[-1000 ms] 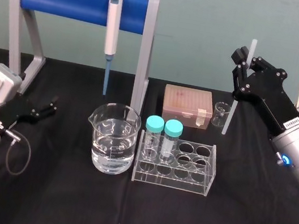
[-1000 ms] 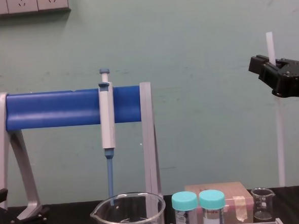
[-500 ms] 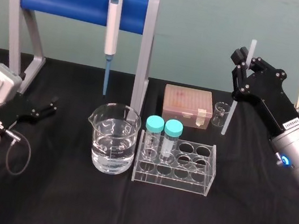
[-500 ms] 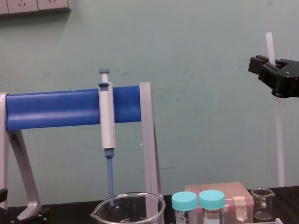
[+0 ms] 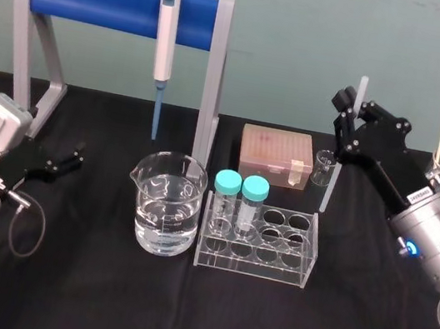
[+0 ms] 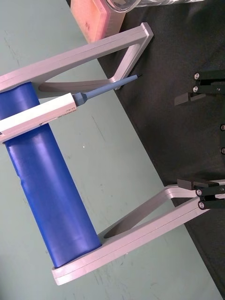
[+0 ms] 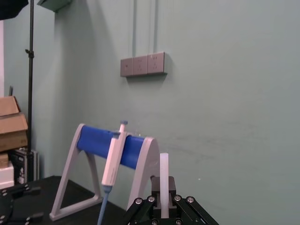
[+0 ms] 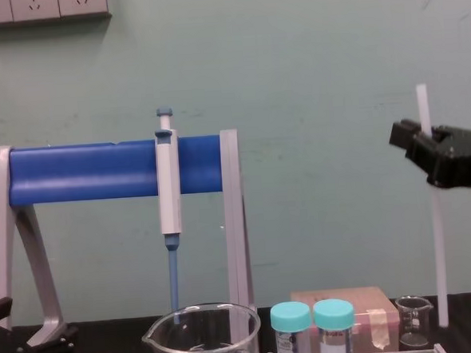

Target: Pick up the stirring rod with one hand, then place it down.

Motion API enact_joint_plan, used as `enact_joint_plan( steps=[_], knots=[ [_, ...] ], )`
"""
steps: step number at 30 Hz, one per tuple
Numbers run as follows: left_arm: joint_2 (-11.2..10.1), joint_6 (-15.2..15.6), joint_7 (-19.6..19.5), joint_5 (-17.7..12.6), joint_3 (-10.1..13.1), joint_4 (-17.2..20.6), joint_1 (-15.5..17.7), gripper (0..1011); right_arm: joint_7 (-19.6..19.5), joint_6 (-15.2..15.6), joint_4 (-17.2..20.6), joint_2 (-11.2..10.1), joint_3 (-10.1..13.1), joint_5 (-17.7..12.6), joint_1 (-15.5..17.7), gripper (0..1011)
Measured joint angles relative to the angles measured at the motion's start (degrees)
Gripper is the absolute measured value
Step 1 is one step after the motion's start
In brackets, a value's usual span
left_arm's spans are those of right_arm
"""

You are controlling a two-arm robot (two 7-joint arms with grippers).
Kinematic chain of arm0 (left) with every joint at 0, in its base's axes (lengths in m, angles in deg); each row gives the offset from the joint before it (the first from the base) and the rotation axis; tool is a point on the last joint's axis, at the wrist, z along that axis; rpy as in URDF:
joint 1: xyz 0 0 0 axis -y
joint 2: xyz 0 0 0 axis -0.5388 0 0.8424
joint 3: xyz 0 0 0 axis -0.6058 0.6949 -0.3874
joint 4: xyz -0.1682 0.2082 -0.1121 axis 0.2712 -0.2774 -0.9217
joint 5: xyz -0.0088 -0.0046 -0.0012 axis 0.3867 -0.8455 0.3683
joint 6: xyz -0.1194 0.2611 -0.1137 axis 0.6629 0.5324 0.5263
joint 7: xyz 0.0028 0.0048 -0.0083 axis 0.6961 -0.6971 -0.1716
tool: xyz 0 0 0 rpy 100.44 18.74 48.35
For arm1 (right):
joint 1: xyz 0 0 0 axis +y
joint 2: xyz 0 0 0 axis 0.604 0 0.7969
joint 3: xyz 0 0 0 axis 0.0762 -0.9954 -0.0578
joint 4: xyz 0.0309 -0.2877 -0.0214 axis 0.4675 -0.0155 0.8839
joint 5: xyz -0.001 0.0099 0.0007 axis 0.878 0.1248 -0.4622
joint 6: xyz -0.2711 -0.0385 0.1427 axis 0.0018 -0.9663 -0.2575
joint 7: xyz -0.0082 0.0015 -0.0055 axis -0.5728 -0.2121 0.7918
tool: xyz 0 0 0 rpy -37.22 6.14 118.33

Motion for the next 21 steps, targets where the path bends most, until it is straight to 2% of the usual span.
enact_joint_plan(
  steps=[12,21],
  knots=[
    [0.0,0.0,0.0,0.0,0.0,0.0,0.0,1000,1.13,-1.25,-3.86,1.05,-1.32,-0.33,-0.25,64],
    [0.0,0.0,0.0,0.0,0.0,0.0,0.0,1000,1.21,-2.28,-6.3,2.03,-1.8,0.01,-1.64,64]
  ],
)
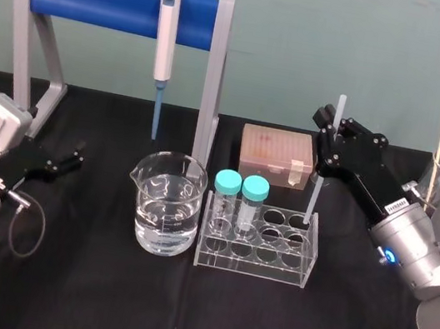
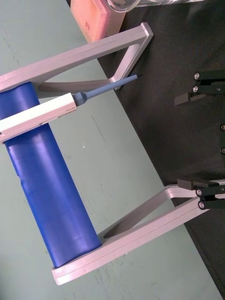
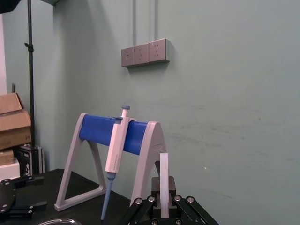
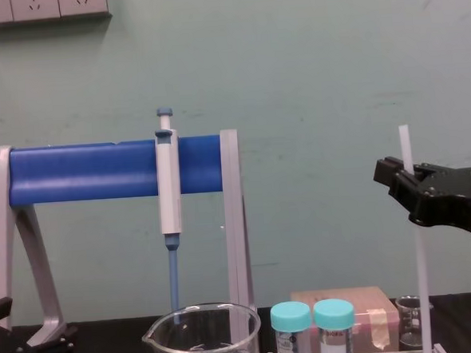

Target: Pick up the stirring rod with one hand, then place it down.

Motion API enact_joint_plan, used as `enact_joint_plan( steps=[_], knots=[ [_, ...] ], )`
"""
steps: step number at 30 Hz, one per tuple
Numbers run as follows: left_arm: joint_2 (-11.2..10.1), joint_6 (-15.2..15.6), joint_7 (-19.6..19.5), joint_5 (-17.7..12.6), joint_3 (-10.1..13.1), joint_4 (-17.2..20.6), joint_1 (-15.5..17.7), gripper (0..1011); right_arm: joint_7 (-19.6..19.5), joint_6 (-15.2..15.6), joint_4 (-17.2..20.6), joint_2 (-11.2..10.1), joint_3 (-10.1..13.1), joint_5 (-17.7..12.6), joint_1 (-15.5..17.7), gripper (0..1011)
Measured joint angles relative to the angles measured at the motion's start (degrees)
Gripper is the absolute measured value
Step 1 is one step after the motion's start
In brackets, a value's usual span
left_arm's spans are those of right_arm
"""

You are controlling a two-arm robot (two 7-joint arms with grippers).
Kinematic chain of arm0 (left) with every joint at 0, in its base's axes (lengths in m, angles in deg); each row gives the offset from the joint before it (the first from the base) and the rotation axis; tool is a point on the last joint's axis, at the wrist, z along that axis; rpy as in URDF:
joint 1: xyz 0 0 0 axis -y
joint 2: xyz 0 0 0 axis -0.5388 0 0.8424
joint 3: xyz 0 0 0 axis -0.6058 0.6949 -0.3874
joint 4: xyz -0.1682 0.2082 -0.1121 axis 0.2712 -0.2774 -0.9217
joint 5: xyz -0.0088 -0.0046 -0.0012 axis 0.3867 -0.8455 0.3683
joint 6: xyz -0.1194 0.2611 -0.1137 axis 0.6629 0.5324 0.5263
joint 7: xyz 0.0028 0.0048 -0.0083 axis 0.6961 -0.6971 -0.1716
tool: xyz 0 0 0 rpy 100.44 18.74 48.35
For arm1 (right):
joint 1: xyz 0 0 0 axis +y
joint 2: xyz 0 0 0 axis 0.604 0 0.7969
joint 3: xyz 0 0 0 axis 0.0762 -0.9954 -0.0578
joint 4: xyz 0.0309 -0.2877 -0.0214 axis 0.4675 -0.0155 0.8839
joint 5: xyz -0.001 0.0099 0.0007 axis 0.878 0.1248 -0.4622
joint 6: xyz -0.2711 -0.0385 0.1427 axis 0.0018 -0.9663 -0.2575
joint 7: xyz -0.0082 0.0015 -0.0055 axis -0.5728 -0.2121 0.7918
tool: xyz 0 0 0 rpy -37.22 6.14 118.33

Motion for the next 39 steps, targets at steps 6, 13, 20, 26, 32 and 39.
enact_joint_plan(
  steps=[6,13,20,26,32,39],
  knots=[
    [0.0,0.0,0.0,0.0,0.0,0.0,0.0,1000,0.27,-0.58,-1.98,0.91,-0.27,-0.01,-1.15,64],
    [0.0,0.0,0.0,0.0,0.0,0.0,0.0,1000,0.55,-0.62,-3.52,1.57,-0.69,-0.01,-2.21,64],
    [0.0,0.0,0.0,0.0,0.0,0.0,0.0,1001,0.85,-0.62,-5.35,1.97,-1.31,0.4,-3.17,64],
    [0.0,0.0,0.0,0.0,0.0,0.0,0.0,1000,0.81,-0.62,-7.24,2.22,-1.84,1.28,-3.76,64],
    [0.0,0.0,0.0,0.0,0.0,0.0,0.0,1000,0.7,-0.3,-8.61,2.43,-2.16,1.86,-4.04,64],
    [0.0,0.0,0.0,0.0,0.0,0.0,0.0,1000,0.25,0.36,-10.53,2.91,-2.61,2.62,-4.38,64]
  ],
)
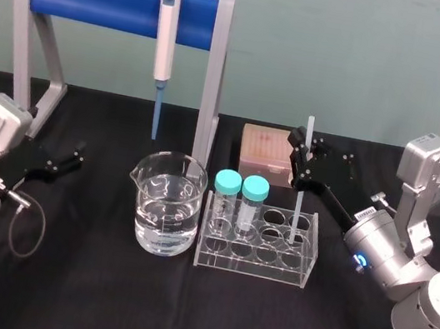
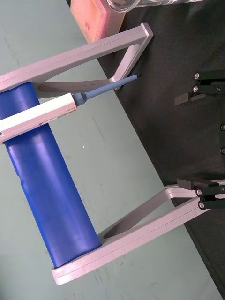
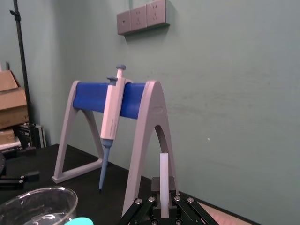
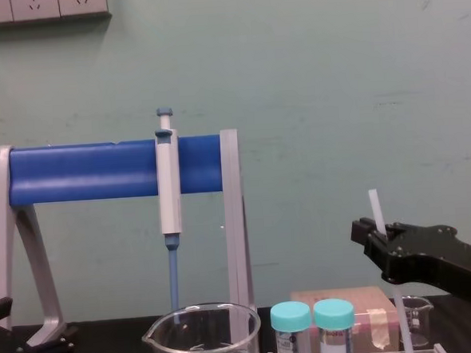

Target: Pick up the stirring rod with one hand, then place it down.

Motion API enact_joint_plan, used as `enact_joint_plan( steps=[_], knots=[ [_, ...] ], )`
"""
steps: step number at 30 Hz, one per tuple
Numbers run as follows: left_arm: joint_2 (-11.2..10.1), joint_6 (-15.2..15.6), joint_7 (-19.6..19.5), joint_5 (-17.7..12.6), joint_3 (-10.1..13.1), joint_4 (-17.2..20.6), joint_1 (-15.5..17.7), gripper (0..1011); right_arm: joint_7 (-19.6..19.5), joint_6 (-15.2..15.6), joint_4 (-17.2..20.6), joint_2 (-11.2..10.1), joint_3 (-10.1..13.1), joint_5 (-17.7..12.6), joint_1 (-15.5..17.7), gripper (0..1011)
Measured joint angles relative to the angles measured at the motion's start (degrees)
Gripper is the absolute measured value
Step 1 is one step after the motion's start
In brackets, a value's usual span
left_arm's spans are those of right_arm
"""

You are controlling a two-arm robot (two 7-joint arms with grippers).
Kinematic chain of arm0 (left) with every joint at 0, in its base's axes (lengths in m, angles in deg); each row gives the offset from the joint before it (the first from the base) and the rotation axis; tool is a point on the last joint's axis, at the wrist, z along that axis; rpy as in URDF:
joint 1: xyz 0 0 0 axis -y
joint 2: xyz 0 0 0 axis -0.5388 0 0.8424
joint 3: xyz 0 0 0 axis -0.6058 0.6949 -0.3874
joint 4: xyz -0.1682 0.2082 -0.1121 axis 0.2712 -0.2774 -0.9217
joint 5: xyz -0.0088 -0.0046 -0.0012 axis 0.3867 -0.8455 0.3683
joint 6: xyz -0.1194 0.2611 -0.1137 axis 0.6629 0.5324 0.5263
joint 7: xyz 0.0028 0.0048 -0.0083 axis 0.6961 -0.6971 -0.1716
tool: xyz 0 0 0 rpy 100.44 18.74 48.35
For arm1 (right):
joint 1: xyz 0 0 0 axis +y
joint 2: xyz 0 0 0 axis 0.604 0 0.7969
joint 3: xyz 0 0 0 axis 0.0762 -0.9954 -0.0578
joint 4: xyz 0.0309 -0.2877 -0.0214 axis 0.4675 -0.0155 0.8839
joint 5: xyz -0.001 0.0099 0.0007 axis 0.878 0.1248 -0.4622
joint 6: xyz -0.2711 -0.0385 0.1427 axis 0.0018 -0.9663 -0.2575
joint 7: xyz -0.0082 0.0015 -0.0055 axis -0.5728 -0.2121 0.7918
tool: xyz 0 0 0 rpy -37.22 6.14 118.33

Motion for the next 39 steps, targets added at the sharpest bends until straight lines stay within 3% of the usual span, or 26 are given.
enact_joint_plan(
  steps=[12,29,36,37,39],
  knots=[
    [0.0,0.0,0.0,0.0,0.0,0.0,0.0,1000,-0.66,0.39,-2.35,0.77,-0.41,1.17,-0.79,64],
    [0.0,0.0,0.0,0.0,0.0,0.0,0.0,1000,-1.04,0.7,-2.66,0.85,-0.53,1.92,-0.93,66],
    [0.0,0.0,0.0,0.0,0.0,0.0,0.0,1000,-1.03,0.7,-2.63,0.83,-0.51,1.85,-0.92,200],
    [0.0,0.0,0.0,0.0,0.0,0.0,0.0,1000,-1.02,0.7,-2.62,0.82,-0.5,1.83,-0.91,277],
    [0.0,0.0,0.0,0.0,0.0,0.0,0.0,1000,-1.02,0.7,-2.61,0.82,-0.49,1.82,-0.91,336]
  ],
)
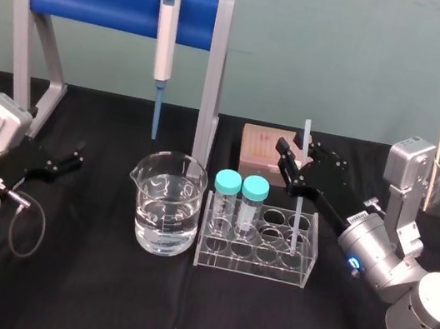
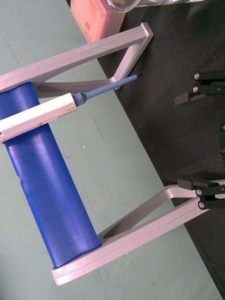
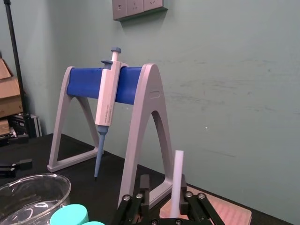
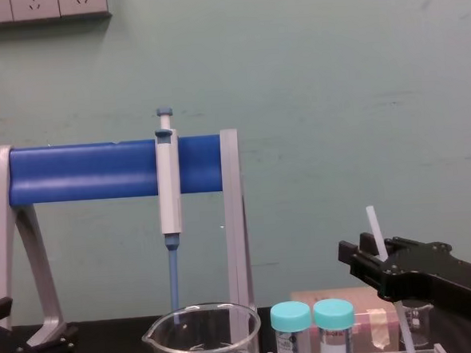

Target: Pick up the stirring rod with one hand, then place it down.

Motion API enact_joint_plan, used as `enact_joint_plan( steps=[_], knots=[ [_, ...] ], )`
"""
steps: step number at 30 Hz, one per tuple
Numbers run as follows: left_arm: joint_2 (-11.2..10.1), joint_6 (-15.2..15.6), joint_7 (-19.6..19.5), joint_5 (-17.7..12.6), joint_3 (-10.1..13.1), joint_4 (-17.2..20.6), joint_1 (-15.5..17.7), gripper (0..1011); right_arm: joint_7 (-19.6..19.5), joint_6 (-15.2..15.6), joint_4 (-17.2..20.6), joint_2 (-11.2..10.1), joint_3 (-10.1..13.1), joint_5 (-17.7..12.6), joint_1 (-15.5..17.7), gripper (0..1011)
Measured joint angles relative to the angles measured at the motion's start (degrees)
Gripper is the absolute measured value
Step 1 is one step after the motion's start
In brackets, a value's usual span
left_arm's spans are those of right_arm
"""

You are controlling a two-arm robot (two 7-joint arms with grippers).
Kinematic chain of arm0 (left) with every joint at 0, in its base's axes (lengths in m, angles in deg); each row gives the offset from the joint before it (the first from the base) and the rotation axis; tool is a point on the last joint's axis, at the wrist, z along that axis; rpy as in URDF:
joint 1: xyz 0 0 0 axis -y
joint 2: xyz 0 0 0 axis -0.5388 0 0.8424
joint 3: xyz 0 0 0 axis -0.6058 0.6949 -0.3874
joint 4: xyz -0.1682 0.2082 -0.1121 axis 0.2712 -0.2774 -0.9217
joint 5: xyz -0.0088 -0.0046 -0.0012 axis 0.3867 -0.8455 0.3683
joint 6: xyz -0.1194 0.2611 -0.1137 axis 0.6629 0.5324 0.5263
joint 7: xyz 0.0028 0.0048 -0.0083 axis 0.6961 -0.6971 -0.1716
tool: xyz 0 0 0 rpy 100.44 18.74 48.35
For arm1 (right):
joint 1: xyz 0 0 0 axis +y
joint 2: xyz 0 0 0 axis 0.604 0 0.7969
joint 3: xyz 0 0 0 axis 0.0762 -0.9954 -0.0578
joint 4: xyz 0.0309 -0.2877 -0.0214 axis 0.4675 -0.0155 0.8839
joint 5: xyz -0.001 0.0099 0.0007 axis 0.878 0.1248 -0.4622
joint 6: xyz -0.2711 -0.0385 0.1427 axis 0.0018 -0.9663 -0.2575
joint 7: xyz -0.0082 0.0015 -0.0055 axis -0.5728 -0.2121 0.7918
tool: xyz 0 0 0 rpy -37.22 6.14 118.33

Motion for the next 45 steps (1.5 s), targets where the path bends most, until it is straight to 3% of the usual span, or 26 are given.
enact_joint_plan(
  steps=[11,22,29,34,39,41,45],
  knots=[
    [0.0,0.0,0.0,0.0,0.0,0.0,0.0,1000,0.01,-0.03,0.05,0.0,0.04,-0.09,0.03,700],
    [0.0,0.0,0.0,0.0,0.0,0.0,0.0,1000,0.07,-0.05,0.06,0.0,0.04,-0.13,0.03,993],
    [0.0,0.0,0.0,0.0,0.0,0.0,0.0,1000,0.1,-0.15,0.51,-0.03,0.31,-0.25,0.13,1000],
    [0.0,0.0,0.0,0.0,0.0,0.0,0.0,1000,-2.04,-0.63,3.42,0.07,2.25,-0.67,1.01,1000],
    [0.0,0.0,0.0,0.0,0.0,0.0,0.0,1000,-9.32,-0.35,6.84,0.7,5.61,1.84,2.74,1000],
    [0.0,0.0,0.0,0.0,0.0,0.0,0.0,1000,-13.17,1.04,7.47,1.08,7.0,3.63,3.45,1000],
    [0.0,0.0,0.0,0.0,0.0,0.0,0.0,1000,-16.97,3.63,7.47,1.31,8.37,5.91,4.28,1000]
  ],
)
